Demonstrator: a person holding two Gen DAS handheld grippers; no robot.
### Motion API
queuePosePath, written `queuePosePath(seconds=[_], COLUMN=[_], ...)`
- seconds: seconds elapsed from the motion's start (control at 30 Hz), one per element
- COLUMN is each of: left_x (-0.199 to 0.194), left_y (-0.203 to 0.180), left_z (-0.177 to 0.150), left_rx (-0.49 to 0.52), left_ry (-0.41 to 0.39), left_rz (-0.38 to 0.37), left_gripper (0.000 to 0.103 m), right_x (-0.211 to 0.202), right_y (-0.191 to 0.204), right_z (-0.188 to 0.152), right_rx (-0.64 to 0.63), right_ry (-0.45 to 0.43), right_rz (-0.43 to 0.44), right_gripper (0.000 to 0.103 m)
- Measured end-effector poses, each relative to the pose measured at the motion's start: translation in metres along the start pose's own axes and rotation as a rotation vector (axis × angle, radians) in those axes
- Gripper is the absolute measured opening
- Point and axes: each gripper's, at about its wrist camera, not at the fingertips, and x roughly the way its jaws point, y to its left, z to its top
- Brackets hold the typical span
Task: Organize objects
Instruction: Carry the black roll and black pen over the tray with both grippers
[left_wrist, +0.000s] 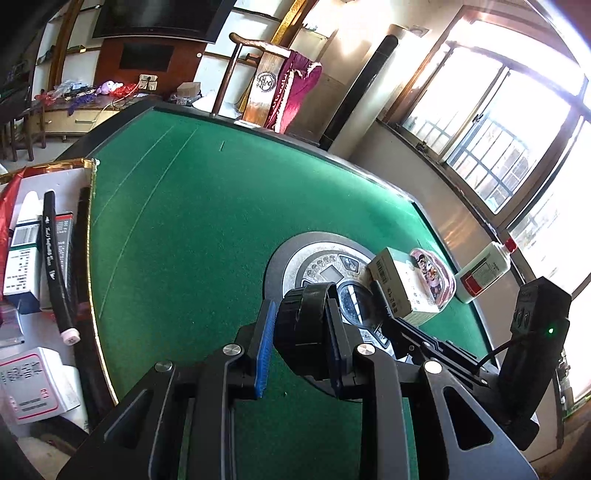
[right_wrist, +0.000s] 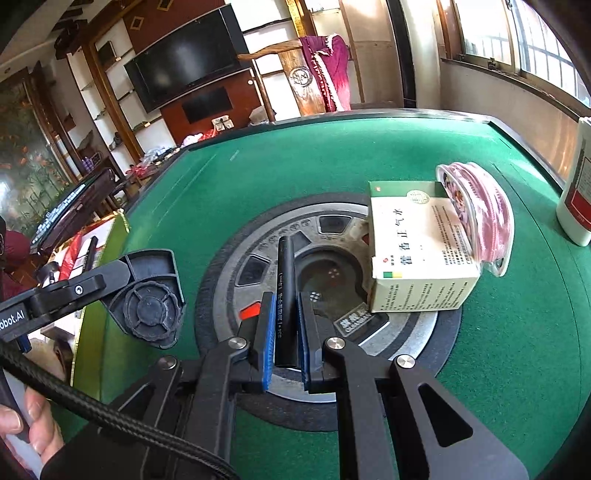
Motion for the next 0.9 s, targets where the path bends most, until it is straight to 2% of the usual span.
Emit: queuePosePath(seconds=[0.37, 0.63, 0.9], left_x=[-0.039, -0.076, -0.105], left_y=[0.015, 0.033, 0.079], left_z=[0.002, 0.003, 0.008], left_rx=[-0.036, -0.054, -0.104], left_ry=[-0.075, -0.148, -0.204], left_rz=[-0.016, 0.005, 0.055], left_gripper=[0.021, 0.022, 0.022], right_x=[-0.013, -0.021, -0.022], right_y=[0.04, 0.075, 0.111], right_z=[-0.002, -0.006, -0.017], right_rx=[-0.062, -0.132, -0.17], right_ry=[-0.036, -0.052, -0.033], right_rz=[0.093, 0.175, 0.242], right_gripper=[0.009, 0.009, 0.009])
